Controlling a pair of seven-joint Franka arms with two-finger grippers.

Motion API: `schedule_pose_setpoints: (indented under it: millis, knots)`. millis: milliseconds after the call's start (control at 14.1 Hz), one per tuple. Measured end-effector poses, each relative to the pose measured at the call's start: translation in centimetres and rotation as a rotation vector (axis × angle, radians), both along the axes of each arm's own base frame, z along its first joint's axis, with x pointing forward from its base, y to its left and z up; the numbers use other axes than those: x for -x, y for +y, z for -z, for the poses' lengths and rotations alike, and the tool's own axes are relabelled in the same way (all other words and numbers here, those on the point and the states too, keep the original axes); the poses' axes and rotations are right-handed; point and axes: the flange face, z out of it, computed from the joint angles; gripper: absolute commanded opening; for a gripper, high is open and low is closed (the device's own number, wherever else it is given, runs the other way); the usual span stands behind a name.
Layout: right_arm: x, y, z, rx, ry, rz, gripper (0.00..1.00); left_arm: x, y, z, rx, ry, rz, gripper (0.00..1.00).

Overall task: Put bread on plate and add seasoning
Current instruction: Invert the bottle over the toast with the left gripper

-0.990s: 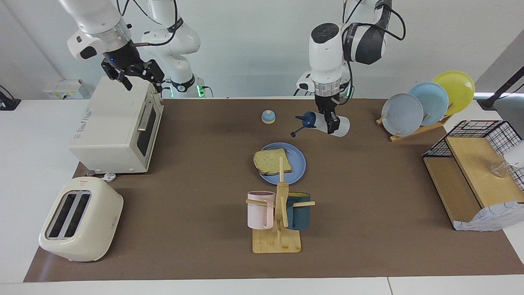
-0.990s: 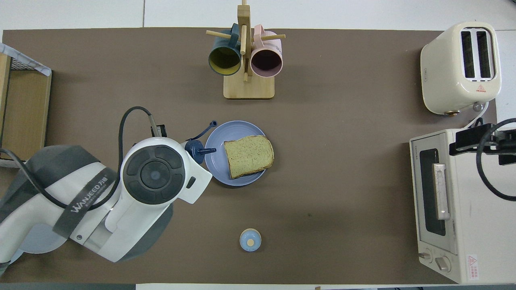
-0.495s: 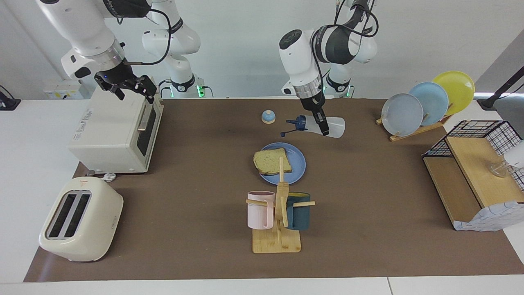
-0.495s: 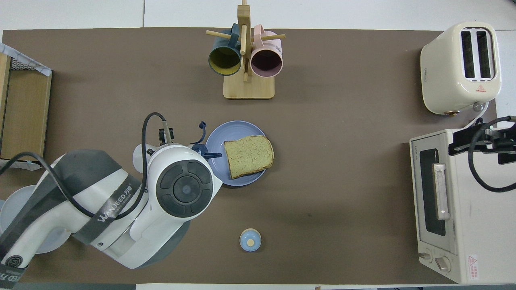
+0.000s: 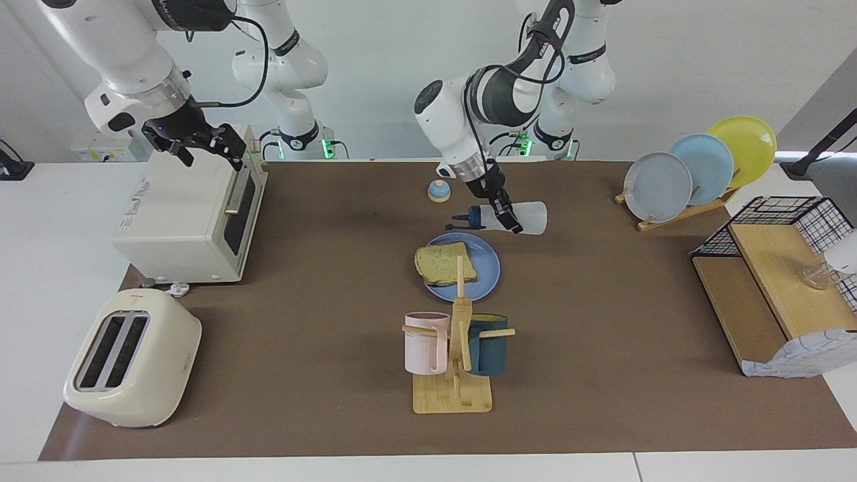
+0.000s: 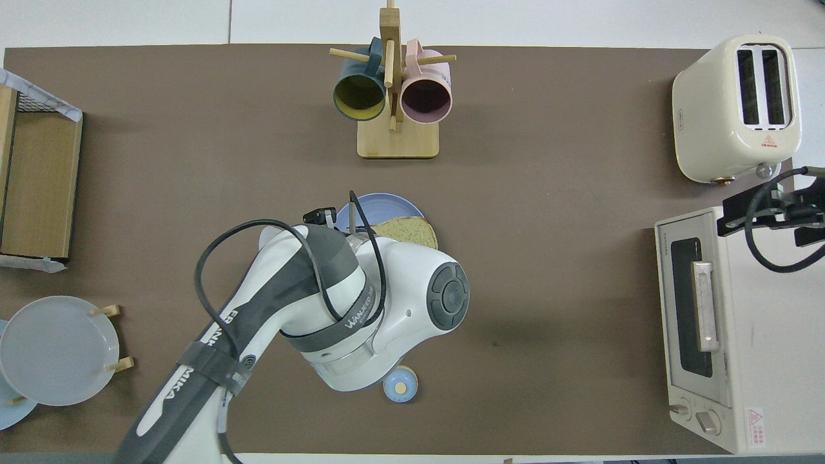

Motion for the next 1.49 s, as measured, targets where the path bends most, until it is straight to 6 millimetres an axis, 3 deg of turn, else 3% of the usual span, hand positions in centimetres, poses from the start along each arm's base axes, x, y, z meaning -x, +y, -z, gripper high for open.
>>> schedule_pose_setpoints:
  millis: [141, 424, 778, 1344, 1485]
  knots:
    - [0.0, -0.1, -0.2, 0.000, -0.003, 0.002, 1.00, -0.5, -0.6, 1.8, -0.057, -0.019, 0.004, 0.00]
    - [-0.2, -0.6, -0.5, 0.000, -0.027, 0.005, 1.00, -1.4, -0.1, 1.5, -0.168, -0.068, 0.014, 0.00]
    - [-0.3, -2.1, -0.5, -0.006, -0.042, -0.013, 1.00, -1.5, -0.1, 4.1, -0.240, -0.057, 0.027, 0.00]
    - [-0.4, -2.2, -0.6, -0.016, -0.049, -0.083, 1.00, -1.4, 0.3, 3.1, -0.362, -0.077, -0.017, 0.00]
    - [-0.4, -2.3, -0.6, -0.016, -0.049, -0.084, 1.00, -1.1, -0.5, 4.8, -0.446, -0.071, -0.032, 0.00]
